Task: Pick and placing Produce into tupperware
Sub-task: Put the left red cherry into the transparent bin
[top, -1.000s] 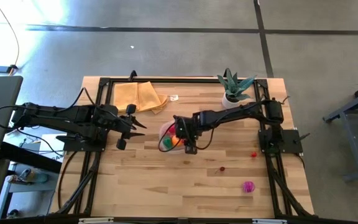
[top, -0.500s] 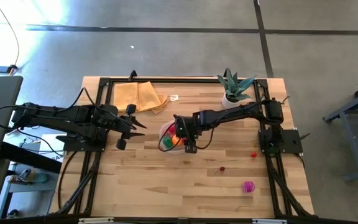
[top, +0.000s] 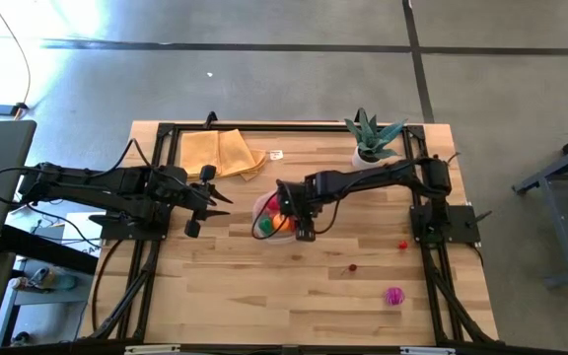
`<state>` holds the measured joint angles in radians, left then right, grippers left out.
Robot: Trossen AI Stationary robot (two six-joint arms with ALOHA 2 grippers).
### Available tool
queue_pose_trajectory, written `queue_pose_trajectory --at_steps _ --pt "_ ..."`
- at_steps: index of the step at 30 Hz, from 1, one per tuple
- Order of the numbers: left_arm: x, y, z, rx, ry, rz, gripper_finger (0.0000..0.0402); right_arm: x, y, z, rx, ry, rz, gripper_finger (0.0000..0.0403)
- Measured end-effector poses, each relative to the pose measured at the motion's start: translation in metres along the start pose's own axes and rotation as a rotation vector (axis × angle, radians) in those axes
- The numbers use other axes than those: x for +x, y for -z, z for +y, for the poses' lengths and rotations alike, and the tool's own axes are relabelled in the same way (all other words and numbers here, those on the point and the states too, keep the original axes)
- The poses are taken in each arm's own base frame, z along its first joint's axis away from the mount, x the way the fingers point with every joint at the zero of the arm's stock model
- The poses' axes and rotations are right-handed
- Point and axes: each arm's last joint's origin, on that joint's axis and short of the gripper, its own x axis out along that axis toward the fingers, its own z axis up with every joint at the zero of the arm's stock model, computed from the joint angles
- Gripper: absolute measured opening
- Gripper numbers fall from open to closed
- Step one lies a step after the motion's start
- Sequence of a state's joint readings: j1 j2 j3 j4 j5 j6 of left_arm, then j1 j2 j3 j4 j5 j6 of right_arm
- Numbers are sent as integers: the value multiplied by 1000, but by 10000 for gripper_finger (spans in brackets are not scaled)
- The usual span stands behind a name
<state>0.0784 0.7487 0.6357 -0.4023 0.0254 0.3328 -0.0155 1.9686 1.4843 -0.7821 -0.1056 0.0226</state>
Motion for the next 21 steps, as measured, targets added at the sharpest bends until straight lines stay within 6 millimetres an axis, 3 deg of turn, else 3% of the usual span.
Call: queue_pose_trajectory --at_steps 5,10,21 --pt "0 0 0 0 1 1 120 -27 -3 10 10 94 108 193" --pt "0 0 0 0 1 0 120 -45 9 31 67 171 231 193" --pt "0 0 0 0 1 0 120 -65 73 86 276 176 218 193"
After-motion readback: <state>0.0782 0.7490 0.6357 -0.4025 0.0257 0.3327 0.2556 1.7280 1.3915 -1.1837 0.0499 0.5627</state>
